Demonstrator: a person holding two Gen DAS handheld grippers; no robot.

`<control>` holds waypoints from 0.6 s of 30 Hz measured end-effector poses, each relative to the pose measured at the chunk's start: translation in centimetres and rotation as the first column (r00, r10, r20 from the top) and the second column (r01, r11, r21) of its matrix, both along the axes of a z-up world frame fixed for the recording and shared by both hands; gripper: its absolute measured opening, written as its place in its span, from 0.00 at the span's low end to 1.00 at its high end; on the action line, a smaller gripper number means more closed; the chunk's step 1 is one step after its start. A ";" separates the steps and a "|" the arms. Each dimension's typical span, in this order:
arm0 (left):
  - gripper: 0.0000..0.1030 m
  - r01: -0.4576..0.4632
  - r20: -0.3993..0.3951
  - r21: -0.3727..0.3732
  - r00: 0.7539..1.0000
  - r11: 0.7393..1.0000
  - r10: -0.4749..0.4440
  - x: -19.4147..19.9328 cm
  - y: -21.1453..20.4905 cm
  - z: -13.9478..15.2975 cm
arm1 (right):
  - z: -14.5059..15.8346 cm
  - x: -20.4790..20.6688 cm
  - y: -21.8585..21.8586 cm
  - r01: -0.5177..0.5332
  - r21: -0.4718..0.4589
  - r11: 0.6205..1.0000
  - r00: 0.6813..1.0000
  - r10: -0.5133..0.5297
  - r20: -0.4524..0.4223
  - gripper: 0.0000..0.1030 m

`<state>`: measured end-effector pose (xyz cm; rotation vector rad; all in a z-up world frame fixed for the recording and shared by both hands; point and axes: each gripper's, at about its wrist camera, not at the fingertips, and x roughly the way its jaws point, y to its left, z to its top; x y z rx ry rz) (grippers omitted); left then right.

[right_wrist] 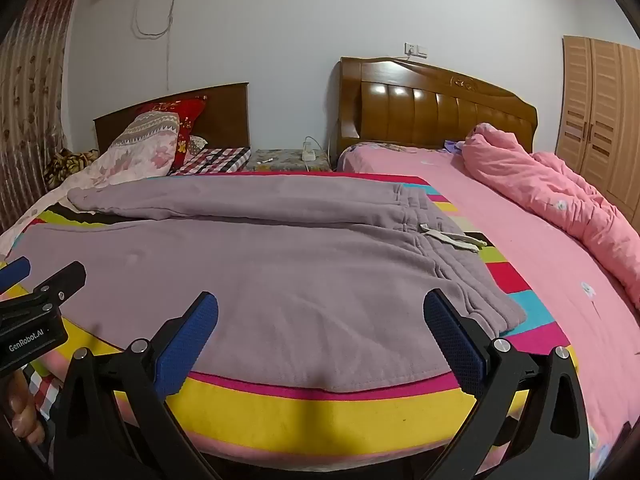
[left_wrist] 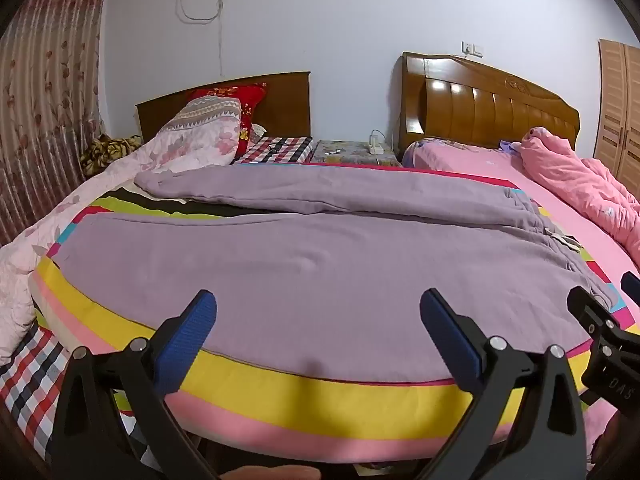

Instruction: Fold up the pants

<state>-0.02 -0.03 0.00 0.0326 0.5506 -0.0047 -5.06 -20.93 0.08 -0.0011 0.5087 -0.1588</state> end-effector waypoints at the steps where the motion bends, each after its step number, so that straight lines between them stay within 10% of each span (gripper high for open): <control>1: 0.99 0.001 -0.001 -0.001 1.000 1.000 -0.001 0.0 0.0 0.0 | 0.0 0.0 0.0 0.000 0.000 1.000 1.000 0.000 -0.001 0.96; 18: 0.99 0.001 -0.013 -0.004 1.000 1.000 -0.001 0.1 -0.1 -0.1 | 0.1 0.0 -0.1 -0.001 0.011 1.000 1.000 0.001 -0.005 0.96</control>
